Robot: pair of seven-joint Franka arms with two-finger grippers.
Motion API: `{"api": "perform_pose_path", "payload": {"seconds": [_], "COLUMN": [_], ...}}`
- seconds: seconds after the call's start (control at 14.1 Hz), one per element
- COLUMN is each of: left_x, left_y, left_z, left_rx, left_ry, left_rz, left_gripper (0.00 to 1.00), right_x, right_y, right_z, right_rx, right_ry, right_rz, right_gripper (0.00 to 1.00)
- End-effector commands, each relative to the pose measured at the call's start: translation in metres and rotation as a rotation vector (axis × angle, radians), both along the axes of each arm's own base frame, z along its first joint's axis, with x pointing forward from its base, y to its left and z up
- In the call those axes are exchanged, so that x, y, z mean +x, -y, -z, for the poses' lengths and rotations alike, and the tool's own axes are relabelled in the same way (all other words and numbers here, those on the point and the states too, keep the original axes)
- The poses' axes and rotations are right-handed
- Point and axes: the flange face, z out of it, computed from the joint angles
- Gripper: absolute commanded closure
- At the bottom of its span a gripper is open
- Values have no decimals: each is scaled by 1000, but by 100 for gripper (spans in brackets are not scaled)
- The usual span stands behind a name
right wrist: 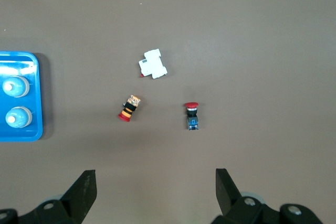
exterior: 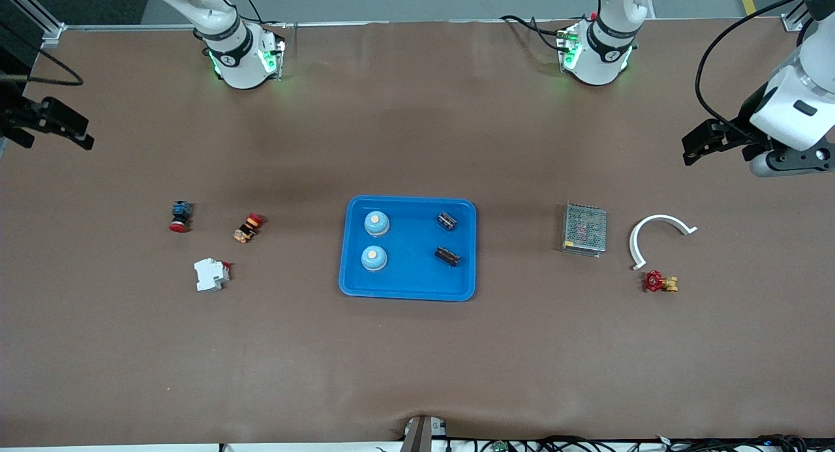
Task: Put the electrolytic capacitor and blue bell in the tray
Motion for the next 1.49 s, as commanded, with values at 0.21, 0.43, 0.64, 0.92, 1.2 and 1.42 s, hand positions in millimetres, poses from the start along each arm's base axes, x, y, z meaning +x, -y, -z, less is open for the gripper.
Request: {"api": "perform_pose_path", "payload": {"seconds": [0.21, 0.43, 0.64, 0.92, 1.2, 1.42], "left_x": [2, 2, 10, 12, 9, 9], "left_y": [-1, -2, -2, -2, 3, 1], "left_z": [-14, -13, -17, -18, -18, -18], "left_rx": [0, 0, -4, -5, 1, 2], "left_ry": [23, 21, 30, 9, -20, -25], "left_rz": [25, 22, 23, 22, 30, 26], "left_gripper": [0, 0, 0, 0, 0, 0], "right_x": [-17, -19, -20, -32, -32, -32], "right_y": [-5, -6, -6, -8, -9, -9], "right_z": [-1, -1, 0, 8, 8, 9], "right_rx": [2, 2, 21, 44, 55, 55], "right_ry": [9, 8, -7, -113, -113, -115], "right_rz": [-5, -7, -1, 1, 0, -1], "right_gripper": [0, 0, 0, 0, 0, 0]}}
